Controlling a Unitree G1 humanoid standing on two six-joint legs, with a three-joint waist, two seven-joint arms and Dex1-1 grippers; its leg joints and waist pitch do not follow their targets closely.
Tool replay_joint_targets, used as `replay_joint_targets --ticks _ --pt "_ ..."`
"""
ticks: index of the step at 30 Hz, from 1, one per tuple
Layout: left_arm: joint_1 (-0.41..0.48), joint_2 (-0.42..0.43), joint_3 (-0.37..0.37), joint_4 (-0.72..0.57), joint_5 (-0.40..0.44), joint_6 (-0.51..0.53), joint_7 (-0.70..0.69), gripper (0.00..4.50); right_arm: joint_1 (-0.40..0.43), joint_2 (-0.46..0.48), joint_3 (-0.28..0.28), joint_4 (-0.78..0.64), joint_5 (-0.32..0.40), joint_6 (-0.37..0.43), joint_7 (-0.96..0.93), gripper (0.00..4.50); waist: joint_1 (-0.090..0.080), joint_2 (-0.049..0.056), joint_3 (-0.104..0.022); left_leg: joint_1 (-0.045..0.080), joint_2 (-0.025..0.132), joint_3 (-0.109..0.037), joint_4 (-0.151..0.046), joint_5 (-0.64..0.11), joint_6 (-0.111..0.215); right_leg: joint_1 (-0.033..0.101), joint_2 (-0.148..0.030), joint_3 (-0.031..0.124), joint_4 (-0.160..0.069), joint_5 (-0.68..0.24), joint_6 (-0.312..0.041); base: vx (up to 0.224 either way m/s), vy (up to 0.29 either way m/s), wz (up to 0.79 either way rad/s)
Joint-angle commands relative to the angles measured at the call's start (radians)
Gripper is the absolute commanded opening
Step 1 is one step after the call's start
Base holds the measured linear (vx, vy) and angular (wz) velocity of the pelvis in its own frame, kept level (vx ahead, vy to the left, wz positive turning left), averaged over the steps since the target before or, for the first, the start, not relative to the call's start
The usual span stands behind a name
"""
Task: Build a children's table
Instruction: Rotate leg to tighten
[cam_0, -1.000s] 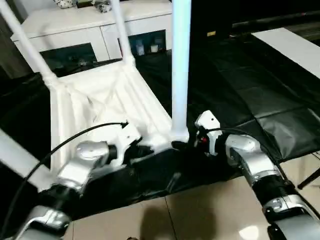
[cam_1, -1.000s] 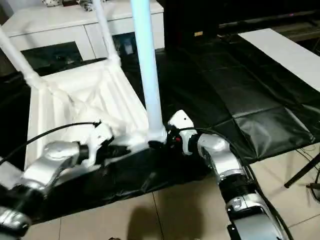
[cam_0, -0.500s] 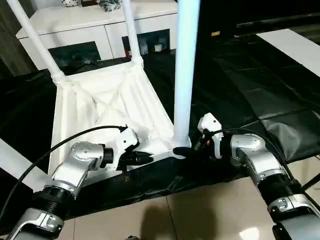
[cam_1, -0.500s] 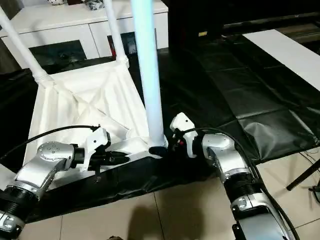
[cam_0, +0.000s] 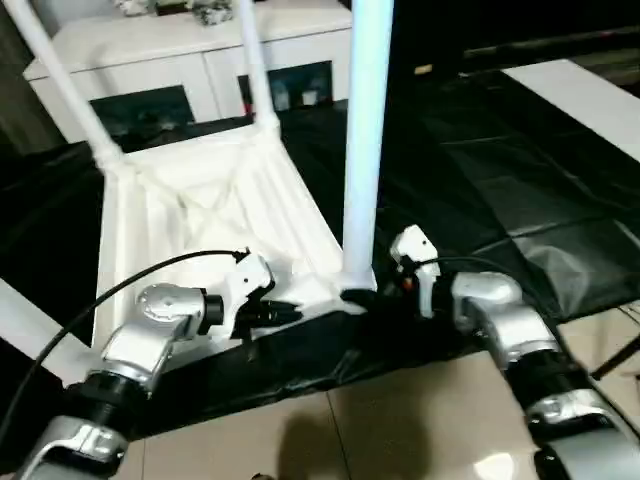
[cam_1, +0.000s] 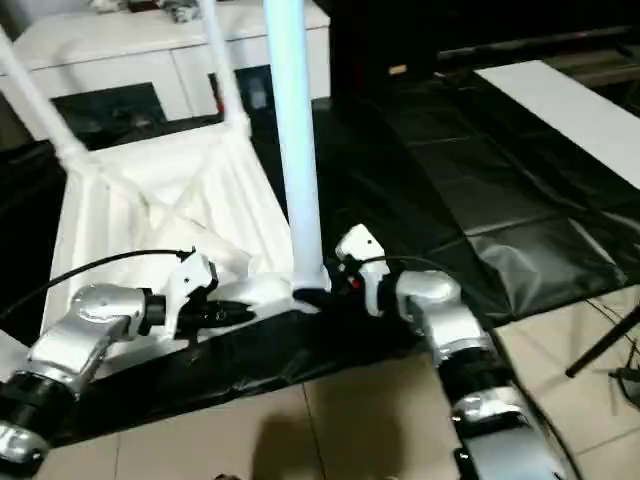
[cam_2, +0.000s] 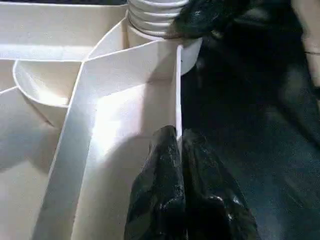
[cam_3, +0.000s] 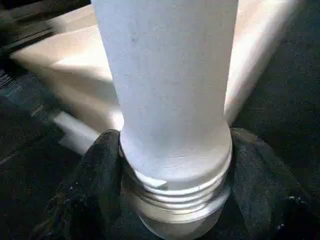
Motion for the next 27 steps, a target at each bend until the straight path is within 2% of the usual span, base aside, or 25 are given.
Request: replay_joint_targets --ticks 1,2,3,4,6,7,9,10,12,13,16,17,18,19,21,23,25,27 --pt "-0.003 -0.04 -0.014 0.012 -0.01 0.027 0.028 0.0 -0.031 0.035 -0.069 0.049 0.027 0.038 -0.151 2.72 -0.002 -0.016 -0.061 0.024 0.021 -0.014 -0.085 -0.316 0.014 0.046 -0.023 0.012 -0.071 -0.292 -0.239 0.0 0.0 0.0" --pt "-0.036 -0.092 -0.013 0.053 0.015 0.05 0.12 0.0 -0.043 0.077 -0.084 0.076 0.022 0.057 -0.258 2.72 -0.006 -0.013 -0.06 0.022 0.021 -0.014 -0.086 -0.33 0.011 0.045 -0.023 0.013 -0.072 -0.304 -0.234 0.0 0.0 0.0" --pt "-0.049 -0.112 -0.013 0.069 0.025 0.057 0.157 0.0 -0.048 0.094 -0.09 0.088 0.018 0.063 -0.305 2.72 -0.008 -0.014 -0.055 0.029 0.02 -0.014 -0.088 -0.356 -0.003 0.038 -0.021 0.013 -0.08 -0.344 -0.22 0.0 0.0 0.0" --pt "-0.071 -0.145 -0.007 0.095 0.038 0.076 0.217 0.0 -0.061 0.118 -0.105 0.111 0.017 0.077 -0.373 2.72 -0.009 -0.014 -0.055 0.034 0.018 -0.016 -0.088 -0.381 -0.015 0.039 -0.022 0.013 -0.083 -0.383 -0.207 0.0 0.0 0.0" --pt "-0.091 -0.172 -0.002 0.119 0.049 0.087 0.268 0.0 -0.073 0.138 -0.121 0.134 0.018 0.084 -0.44 2.72 -0.009 -0.013 -0.055 0.034 0.017 -0.018 -0.089 -0.391 -0.022 0.039 -0.023 0.013 -0.087 -0.4 -0.195 0.0 0.0 0.0" --pt "-0.131 -0.223 -0.001 0.169 0.073 0.092 0.353 0.0 -0.1 0.179 -0.151 0.184 0.034 0.089 -0.539 2.72 -0.011 -0.014 -0.052 0.038 0.015 -0.016 -0.09 -0.413 -0.028 0.033 -0.02 0.013 -0.094 -0.416 -0.184 0.0 0.0 0.0" --pt "-0.153 -0.244 -0.016 0.196 0.102 0.08 0.387 0.0 -0.119 0.202 -0.15 0.212 0.018 0.068 -0.6 2.72 -0.009 -0.013 -0.054 0.039 0.014 -0.02 -0.091 -0.43 -0.027 0.036 -0.024 0.011 -0.099 -0.438 -0.174 0.0 0.0 0.0" --pt "-0.166 -0.252 -0.027 0.212 0.12 0.082 0.403 0.0 -0.136 0.211 -0.106 0.227 -0.03 0.033 -0.594 2.72 -0.01 -0.009 -0.056 0.037 0.015 -0.021 -0.092 -0.428 -0.027 0.036 -0.022 0.009 -0.098 -0.416 -0.171 0.0 0.0 0.0" --pt "-0.17 -0.251 -0.034 0.216 0.128 0.084 0.4 0.0 -0.14 0.219 -0.095 0.226 -0.036 0.009 -0.571 2.72 -0.008 -0.01 -0.059 0.035 0.015 -0.021 -0.094 -0.416 -0.019 0.04 -0.022 0.008 -0.096 -0.363 -0.181 0.0 0.0 0.0" --pt "-0.169 -0.247 -0.038 0.213 0.133 0.087 0.391 0.0 -0.138 0.225 -0.105 0.211 -0.018 -0.006 -0.537 3.28 -0.007 -0.011 -0.06 0.032 0.016 -0.021 -0.094 -0.404 -0.011 0.043 -0.022 0.009 -0.092 -0.328 -0.192 0.0 0.0 0.0" --pt "-0.156 -0.226 -0.044 0.202 0.137 0.098 0.362 0.0 -0.132 0.212 -0.108 0.18 -0.017 -0.032 -0.495 3.47 -0.006 -0.01 -0.062 0.032 0.017 -0.019 -0.095 -0.399 0.002 0.046 -0.022 0.008 -0.089 -0.29 -0.208 0.0 0.0 0.0" --pt "-0.147 -0.205 -0.049 0.202 0.143 0.087 0.34 0.0 -0.134 0.19 -0.104 0.177 -0.028 -0.049 -0.485 3.61 -0.007 -0.011 -0.062 0.028 0.017 -0.02 -0.095 -0.39 0.007 0.049 -0.022 0.007 -0.086 -0.279 -0.21 0.0 0.0 0.0" --pt "-0.146 -0.203 -0.049 0.202 0.143 0.087 0.339 0.0 -0.134 0.188 -0.103 0.176 -0.028 -0.049 -0.483 3.76 -0.006 -0.018 -0.063 0.027 0.018 -0.02 -0.095 -0.379 0.01 0.051 -0.023 0.007 -0.087 -0.274 -0.212 0.0 0.0 0.0" --pt "-0.135 -0.18 -0.05 0.196 0.146 0.078 0.318 0.0 -0.133 0.163 -0.104 0.162 -0.02 -0.043 -0.438 3.89 -0.006 -0.015 -0.064 0.026 0.018 -0.018 -0.092 -0.353 0.02 0.051 -0.023 0.008 -0.083 -0.244 -0.225 0.0 0.0 0.0" --pt "-0.131 -0.168 -0.052 0.193 0.148 0.071 0.306 0.0 -0.133 0.151 -0.103 0.155 -0.016 -0.037 -0.408 3.95 -0.006 -0.016 -0.065 0.025 0.018 -0.017 -0.09 -0.337 0.032 0.053 -0.024 0.008 -0.081 -0.224 -0.235 0.0 0.0 0.0" --pt "-0.118 -0.137 -0.062 0.175 0.155 0.069 0.274 0.0 -0.122 0.111 -0.076 0.128 -0.028 -0.029 -0.331 4.07 -0.003 -0.017 -0.066 0.026 0.019 -0.015 -0.087 -0.315 0.043 0.056 -0.023 0.007 -0.079 -0.202 -0.243 0.0 0.0 0.0" --pt "-0.089 -0.077 -0.086 0.137 0.16 0.024 0.19 0.0 -0.085 0.042 -0.029 0.067 -0.042 -0.034 -0.193 4.07 -0.002 -0.015 -0.067 0.023 0.02 -0.013 -0.084 -0.279 0.057 0.058 -0.023 0.008 -0.075 -0.168 -0.25 0.0 0.0 0.0" --pt "-0.078 -0.059 -0.09 0.122 0.157 0.023 0.166 0.0 -0.072 0.021 -0.017 0.047 -0.044 -0.036 -0.15 4.07 0.004 -0.015 -0.069 0.025 0.023 -0.012 -0.082 -0.255 0.067 0.059 -0.023 0.006 -0.071 -0.137 -0.259 0.0 0.0 0.0"
